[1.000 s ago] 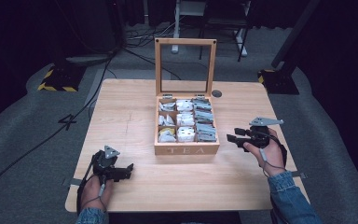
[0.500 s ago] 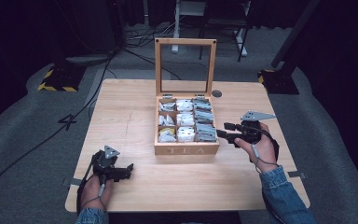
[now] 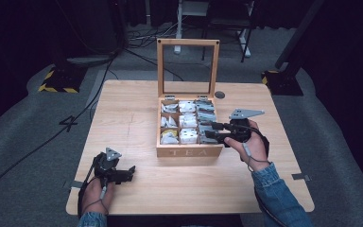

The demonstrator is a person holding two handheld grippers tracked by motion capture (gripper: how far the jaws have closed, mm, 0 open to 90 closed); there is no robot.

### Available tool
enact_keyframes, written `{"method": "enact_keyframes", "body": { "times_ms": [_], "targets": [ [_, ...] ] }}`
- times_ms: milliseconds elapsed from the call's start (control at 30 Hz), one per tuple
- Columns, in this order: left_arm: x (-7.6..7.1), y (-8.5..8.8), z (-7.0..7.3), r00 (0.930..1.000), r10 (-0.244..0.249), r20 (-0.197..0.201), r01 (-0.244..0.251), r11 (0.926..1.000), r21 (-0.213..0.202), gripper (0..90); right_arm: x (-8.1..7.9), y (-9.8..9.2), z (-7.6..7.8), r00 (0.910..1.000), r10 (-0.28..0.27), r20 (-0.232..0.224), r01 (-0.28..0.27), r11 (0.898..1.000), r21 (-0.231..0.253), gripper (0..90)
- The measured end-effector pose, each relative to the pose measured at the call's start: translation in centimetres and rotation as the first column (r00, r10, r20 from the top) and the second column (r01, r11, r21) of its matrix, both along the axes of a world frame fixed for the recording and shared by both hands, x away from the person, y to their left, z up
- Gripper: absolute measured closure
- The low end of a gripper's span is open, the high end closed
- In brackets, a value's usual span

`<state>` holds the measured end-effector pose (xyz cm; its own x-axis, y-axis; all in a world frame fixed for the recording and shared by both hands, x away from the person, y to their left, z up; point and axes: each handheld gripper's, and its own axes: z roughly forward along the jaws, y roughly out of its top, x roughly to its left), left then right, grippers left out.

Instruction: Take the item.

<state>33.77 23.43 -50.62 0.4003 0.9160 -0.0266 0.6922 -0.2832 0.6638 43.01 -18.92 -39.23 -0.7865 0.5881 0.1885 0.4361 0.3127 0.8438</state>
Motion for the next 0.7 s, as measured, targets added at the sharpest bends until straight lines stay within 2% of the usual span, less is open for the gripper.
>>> {"method": "enact_keyframes", "body": {
  "times_ms": [300, 467, 633, 700],
  "targets": [
    [-0.3, 0.1, 0.0, 1.0000, 0.006, 0.002, -0.006, 1.0000, 0.000, 0.0, 0.3, 2.7, -0.1, 0.9986, 0.051, 0.011, -0.051, 0.999, -0.003, 50.2],
    [-0.3, 0.1, 0.0, 1.0000, 0.007, 0.001, -0.007, 1.0000, 0.000, 0.0, 0.3, 4.1, -0.6, 0.9969, 0.079, 0.002, -0.079, 0.997, 0.015, 50.6],
    [-0.3, 0.1, 0.0, 1.0000, 0.005, 0.000, -0.005, 1.0000, -0.003, 0.0, 0.2, 5.1, -1.0, 0.9956, 0.092, 0.014, -0.092, 0.996, -0.001, 50.7],
    [-0.2, 0.1, 0.0, 1.0000, 0.002, 0.001, -0.002, 1.0000, -0.002, 0.0, 0.1, 5.6, -1.2, 0.9952, 0.092, 0.033, -0.092, 0.996, -0.012, 51.0]
  ]
}}
